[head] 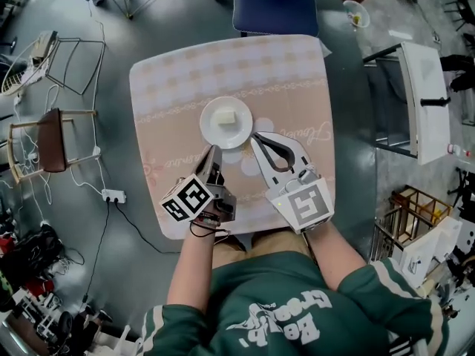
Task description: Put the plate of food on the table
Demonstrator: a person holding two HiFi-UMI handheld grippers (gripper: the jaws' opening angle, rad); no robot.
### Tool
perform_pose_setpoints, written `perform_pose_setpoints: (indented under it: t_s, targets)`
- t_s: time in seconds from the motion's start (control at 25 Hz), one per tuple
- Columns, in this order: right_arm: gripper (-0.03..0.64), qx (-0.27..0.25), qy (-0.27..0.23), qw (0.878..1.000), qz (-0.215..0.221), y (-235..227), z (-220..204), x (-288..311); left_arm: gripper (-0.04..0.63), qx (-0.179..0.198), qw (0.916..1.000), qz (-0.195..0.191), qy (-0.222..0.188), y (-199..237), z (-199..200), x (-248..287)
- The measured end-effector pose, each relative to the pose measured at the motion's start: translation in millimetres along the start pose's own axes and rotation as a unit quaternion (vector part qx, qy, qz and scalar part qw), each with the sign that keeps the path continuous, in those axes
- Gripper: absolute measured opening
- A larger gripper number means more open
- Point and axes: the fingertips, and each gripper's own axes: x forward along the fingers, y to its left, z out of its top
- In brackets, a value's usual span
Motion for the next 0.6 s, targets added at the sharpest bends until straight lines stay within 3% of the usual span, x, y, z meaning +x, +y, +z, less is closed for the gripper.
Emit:
perform_pose_setpoints:
  t_s: [0.2,0.32,0.48,0.6]
  targets:
    - [0.015,0.002,-0.008,1.000,-0.008,5,28,-11,0.009,0.058,0.9979,-0.026,-0.009,-30,21,-28]
    - [0.015,0.001,-0.019,1.000,-0.017,9,42,-18,0.009,0.117,0.9926,-0.027,-0.019,-46,33,-42]
    - [0.015,-0.010,-0.031,0.999,-0.030,16,63,-27,0.009,0.209,0.9769,-0.033,-0.031,-74,46,-61]
    - [0.015,-0.011,-0.041,0.999,-0.029,31,77,-37,0.009,0.281,0.9582,-0.027,-0.044,-94,55,-85]
